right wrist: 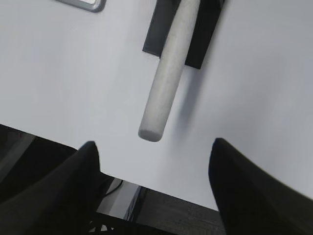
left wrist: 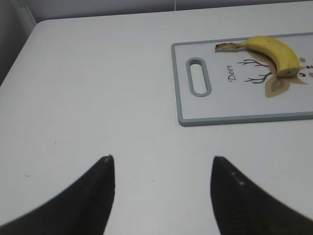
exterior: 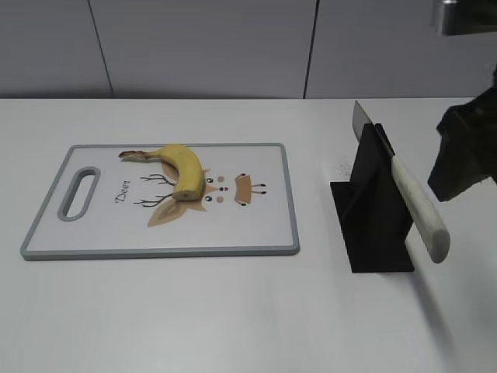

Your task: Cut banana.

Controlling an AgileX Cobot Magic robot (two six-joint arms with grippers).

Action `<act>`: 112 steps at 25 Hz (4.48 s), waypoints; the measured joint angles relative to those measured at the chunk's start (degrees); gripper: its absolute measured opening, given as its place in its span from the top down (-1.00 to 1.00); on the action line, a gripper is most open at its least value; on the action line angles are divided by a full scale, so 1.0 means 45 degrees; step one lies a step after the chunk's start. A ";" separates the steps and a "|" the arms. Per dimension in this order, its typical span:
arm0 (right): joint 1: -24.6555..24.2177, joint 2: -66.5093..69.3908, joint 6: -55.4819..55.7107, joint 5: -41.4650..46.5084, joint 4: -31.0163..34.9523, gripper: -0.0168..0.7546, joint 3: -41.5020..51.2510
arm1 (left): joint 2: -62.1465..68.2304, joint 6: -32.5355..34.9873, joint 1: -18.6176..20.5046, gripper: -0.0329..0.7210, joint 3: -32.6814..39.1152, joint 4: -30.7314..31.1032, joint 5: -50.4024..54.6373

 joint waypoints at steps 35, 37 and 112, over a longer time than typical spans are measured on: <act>0.0000 0.4049 0.0733 -0.0854 -0.0301 -0.23 -0.0033 | 0.0000 0.0000 0.0000 -0.66 0.0000 -0.0045 0.0000; 0.0000 0.4271 0.0747 -0.0854 -0.0294 -0.23 -0.0033 | 0.0000 0.0000 0.0000 -0.66 0.0000 -0.0045 0.0000; -0.0028 -0.0302 0.1786 -0.0533 -0.1158 0.50 -0.0920 | 0.0036 0.0000 0.0000 -0.66 0.0000 -0.0045 0.0000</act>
